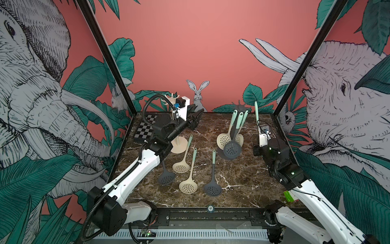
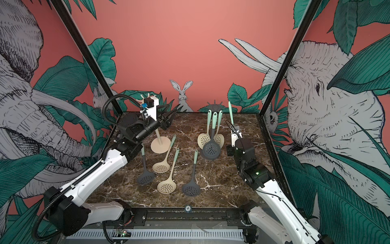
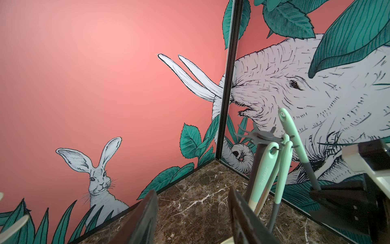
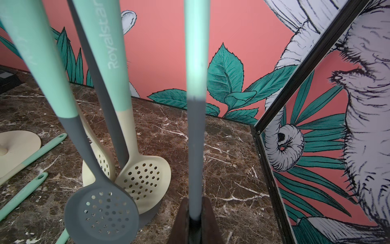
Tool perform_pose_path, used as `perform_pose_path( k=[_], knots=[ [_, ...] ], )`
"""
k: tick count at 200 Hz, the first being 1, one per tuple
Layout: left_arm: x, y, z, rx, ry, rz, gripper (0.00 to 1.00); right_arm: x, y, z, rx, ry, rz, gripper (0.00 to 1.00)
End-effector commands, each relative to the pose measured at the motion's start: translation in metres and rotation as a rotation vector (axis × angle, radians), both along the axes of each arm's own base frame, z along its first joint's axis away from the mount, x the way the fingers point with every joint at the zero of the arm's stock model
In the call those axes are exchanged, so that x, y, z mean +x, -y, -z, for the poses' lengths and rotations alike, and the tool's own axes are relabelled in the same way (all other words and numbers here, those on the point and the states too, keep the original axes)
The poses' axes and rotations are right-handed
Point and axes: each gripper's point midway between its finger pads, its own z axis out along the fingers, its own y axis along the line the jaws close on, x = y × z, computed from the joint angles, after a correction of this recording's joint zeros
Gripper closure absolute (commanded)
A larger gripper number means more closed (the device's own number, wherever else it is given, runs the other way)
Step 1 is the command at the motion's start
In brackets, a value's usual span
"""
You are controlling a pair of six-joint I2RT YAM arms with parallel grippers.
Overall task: Hang the skimmer on the kitchen utensil rack
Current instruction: Hang the skimmer on the rack.
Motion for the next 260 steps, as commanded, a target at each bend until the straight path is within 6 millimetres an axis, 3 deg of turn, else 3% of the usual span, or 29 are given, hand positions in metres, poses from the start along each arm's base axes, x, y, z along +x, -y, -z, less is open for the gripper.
perform_pose_path(
  k=[1,44,127,260],
  knots=[
    [-0.002,-0.001,-0.006,-0.022,0.019,0.018,0.44,0.004,-0.003,-0.007,0.036,0.038,-0.013,1.0],
    [0.0,0.002,-0.005,-0.025,0.013,0.027,0.44,0.003,-0.002,0.004,0.031,0.018,-0.015,1.0],
    [0.0,0.004,-0.004,-0.031,0.007,0.04,0.45,-0.001,-0.005,-0.002,0.053,0.056,-0.045,1.0],
    [-0.002,0.003,-0.006,-0.034,0.007,0.045,0.45,0.004,-0.002,0.009,-0.002,0.013,-0.027,1.0]
  ],
)
